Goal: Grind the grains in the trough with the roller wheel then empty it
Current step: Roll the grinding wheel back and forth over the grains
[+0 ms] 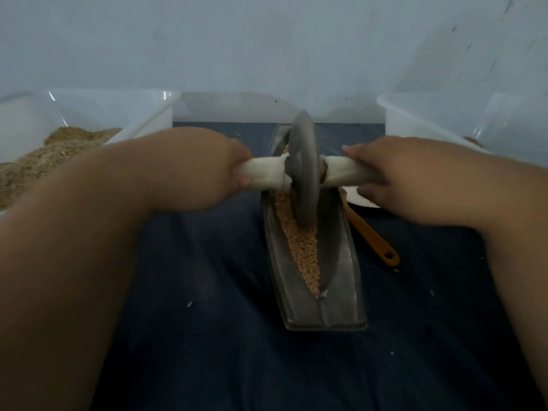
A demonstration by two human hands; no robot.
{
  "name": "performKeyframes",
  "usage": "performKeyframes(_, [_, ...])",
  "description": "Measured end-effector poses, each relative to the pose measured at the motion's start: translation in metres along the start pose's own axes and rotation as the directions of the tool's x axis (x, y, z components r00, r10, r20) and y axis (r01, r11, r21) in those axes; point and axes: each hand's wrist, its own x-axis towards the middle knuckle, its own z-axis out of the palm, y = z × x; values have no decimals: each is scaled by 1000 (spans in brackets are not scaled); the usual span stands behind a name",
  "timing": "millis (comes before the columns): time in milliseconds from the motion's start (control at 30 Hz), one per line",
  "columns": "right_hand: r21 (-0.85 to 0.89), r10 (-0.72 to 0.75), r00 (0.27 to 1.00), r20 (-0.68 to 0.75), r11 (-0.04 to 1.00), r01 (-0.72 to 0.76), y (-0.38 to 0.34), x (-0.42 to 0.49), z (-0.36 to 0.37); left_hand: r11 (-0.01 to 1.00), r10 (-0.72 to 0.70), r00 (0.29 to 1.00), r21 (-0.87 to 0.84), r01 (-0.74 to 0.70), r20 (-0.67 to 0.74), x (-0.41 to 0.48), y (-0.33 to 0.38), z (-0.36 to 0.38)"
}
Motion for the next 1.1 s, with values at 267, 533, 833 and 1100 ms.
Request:
performKeyframes(267, [38,-13,982,188,999,6,3,-13,-22,976,2,988,-214,31,154,-20,6,-24])
performKeyframes(533, [69,213,971,-111,976,-206,6,40,29,970,-240,915,-106,217,-324,29,6,38])
performKeyframes(833, [52,159,969,-188,987,-151,15,35,46,987,-84,907,89,132,-413,32,8,46])
performKeyframes(1100, [-134,-7,995,101,991,20,-5,-11,-14,998,0,997,58,-5,83,1,3,7])
